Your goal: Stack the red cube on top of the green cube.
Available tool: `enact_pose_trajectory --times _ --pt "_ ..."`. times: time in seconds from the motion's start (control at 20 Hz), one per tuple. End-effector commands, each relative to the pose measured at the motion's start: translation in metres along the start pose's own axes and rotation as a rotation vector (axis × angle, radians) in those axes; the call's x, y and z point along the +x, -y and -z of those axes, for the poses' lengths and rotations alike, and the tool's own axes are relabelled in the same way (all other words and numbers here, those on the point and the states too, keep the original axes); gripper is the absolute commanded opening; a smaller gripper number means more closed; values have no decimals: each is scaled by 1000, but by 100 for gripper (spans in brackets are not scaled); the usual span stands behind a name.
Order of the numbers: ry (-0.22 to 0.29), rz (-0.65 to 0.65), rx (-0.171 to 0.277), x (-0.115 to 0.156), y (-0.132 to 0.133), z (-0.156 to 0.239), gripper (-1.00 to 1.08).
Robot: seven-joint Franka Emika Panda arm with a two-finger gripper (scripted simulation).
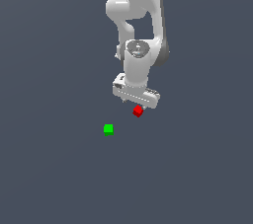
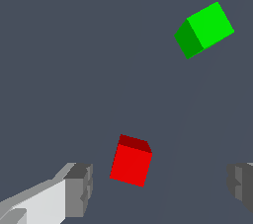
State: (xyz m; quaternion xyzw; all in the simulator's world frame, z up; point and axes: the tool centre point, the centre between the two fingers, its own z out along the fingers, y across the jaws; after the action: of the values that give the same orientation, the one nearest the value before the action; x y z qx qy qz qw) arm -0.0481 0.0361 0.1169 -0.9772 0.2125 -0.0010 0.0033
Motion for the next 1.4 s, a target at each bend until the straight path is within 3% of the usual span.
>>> enact_pose_trajectory --times 0.0,0.65,1.35 --pt "-1 -59 -2 -7 2 -10 100" --pt "-1 -253 -7 -30 13 -44 100" --pt "0 -269 -7 -31 15 -48 100"
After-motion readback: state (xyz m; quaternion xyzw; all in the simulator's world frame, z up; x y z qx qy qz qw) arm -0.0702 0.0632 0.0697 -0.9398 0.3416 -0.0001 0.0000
